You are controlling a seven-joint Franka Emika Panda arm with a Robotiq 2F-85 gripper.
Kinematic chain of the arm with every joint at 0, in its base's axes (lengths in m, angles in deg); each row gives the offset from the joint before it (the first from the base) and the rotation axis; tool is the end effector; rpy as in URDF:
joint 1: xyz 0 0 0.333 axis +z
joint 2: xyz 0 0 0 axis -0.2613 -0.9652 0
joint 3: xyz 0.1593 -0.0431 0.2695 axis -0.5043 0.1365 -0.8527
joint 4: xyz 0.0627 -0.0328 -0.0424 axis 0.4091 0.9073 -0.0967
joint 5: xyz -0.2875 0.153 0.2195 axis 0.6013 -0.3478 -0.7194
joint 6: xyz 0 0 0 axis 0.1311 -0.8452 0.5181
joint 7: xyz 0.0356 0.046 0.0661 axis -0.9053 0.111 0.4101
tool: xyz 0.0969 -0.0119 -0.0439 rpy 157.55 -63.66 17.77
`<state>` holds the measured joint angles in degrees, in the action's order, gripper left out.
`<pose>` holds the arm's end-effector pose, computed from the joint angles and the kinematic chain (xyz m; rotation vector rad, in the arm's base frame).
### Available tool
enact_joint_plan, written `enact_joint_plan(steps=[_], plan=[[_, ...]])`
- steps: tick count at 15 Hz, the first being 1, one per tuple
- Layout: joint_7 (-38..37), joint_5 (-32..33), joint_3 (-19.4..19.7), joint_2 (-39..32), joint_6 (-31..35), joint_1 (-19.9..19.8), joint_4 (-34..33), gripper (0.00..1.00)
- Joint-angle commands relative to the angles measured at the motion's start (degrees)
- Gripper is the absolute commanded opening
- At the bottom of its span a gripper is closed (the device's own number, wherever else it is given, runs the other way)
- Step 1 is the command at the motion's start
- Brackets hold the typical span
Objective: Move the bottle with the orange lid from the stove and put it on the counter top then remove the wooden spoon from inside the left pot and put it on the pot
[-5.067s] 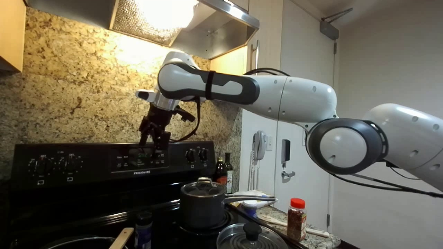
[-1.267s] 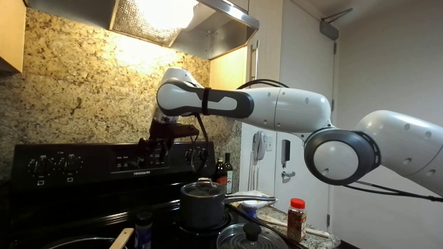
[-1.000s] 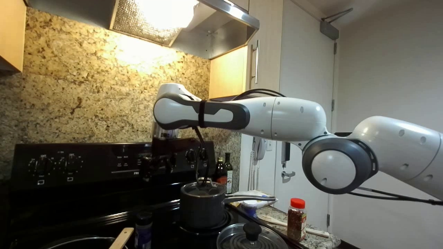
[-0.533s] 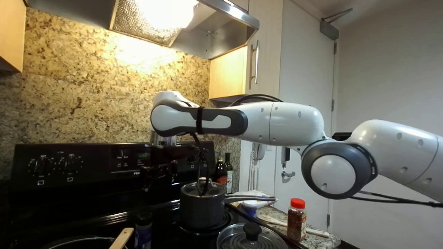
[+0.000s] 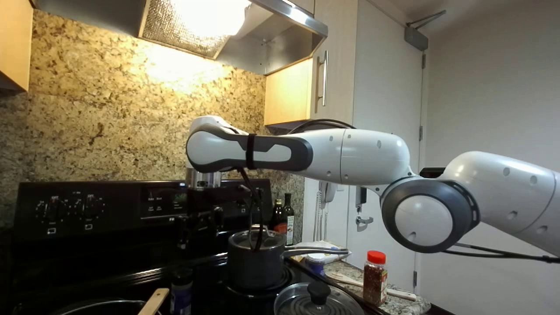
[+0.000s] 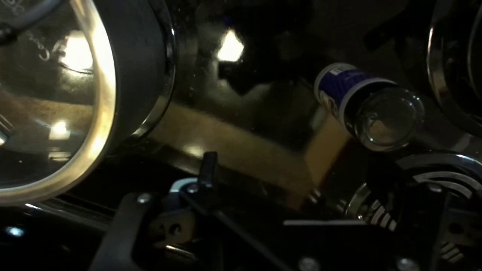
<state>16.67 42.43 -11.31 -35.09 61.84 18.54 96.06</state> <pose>0.7948 0.0461 0.3766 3.1157 -0.0989 0.0738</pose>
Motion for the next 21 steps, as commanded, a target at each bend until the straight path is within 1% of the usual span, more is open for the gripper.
enact_joint_plan(steps=[1,4,5,7,9,11,13,15,18,19,20,21], plan=[[0.1,-0.5,0.5,0.5,0.2,0.1,0.8,1.00],[0.7,-0.9,0.2,0.6,-0.6,-0.1,0.5,1.00],[0.5,-0.2,-0.1,-0.3,-1.1,-0.1,-1.4,1.00],[-0.7,-0.3,-0.2,1.4,-3.6,0.2,-0.1,1.00],[-0.4,-0.8,-0.8,2.0,-6.0,0.3,-0.1,1.00],[-0.5,-0.6,-0.7,2.2,-7.0,0.6,-0.2,1.00],[-1.5,-0.6,-0.6,2.2,-6.2,1.0,-0.2,1.00],[-3.1,-1.4,-0.1,3.0,-4.0,1.3,1.0,1.00],[-8.5,-2.5,-0.3,2.5,3.5,1.1,-0.1,1.00],[-8.3,-1.8,0.3,2.7,5.0,1.4,0.2,1.00],[-6.2,-0.8,-0.1,1.8,3.0,1.3,-0.2,1.00],[-6.7,-0.8,0.0,1.9,4.2,1.3,-0.2,1.00]])
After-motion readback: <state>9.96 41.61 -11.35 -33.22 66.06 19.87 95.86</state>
